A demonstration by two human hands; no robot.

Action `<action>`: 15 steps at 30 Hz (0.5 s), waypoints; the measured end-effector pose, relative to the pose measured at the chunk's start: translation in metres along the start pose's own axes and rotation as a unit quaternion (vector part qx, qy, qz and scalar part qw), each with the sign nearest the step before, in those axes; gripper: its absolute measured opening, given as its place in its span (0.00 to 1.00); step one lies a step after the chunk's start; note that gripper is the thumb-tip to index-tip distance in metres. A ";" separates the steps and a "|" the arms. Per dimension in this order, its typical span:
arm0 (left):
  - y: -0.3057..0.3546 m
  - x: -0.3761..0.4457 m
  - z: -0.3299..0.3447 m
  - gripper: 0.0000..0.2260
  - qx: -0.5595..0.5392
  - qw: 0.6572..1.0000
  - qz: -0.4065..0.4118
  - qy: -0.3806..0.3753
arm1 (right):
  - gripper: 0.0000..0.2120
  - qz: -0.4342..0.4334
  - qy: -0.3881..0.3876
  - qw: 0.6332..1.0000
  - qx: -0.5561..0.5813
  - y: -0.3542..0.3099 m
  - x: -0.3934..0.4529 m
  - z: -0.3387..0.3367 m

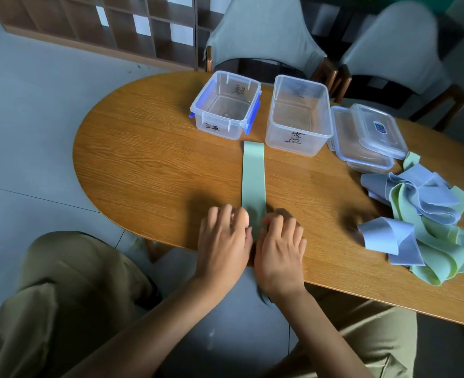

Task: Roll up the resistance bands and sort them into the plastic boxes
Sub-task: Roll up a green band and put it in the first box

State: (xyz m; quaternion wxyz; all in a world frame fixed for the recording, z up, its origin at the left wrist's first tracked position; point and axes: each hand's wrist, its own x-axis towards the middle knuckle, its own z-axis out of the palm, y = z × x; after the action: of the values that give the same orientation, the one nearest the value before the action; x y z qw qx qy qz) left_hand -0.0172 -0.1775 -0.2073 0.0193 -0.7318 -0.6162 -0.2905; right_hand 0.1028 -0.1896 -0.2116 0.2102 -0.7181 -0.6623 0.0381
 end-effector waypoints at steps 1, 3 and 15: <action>0.000 0.003 0.002 0.04 0.006 1.000 -0.004 0.002 | 0.10 0.002 -0.003 1.000 -0.002 0.001 0.003 0.001; 0.000 0.010 0.007 0.04 0.020 1.000 -0.012 0.009 | 0.09 0.006 -0.008 1.000 -0.002 0.000 0.012 0.004; 0.007 0.055 0.035 0.05 0.082 0.994 -0.053 0.042 | 0.11 0.094 -0.014 0.995 0.034 -0.012 0.055 0.011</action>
State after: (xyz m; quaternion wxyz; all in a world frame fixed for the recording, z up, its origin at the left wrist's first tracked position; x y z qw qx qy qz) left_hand 0.0070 -0.1170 -0.2095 0.0894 -0.6812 -0.6747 -0.2699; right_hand 0.0943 -0.1337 -0.2048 0.2205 -0.7691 -0.5930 0.0905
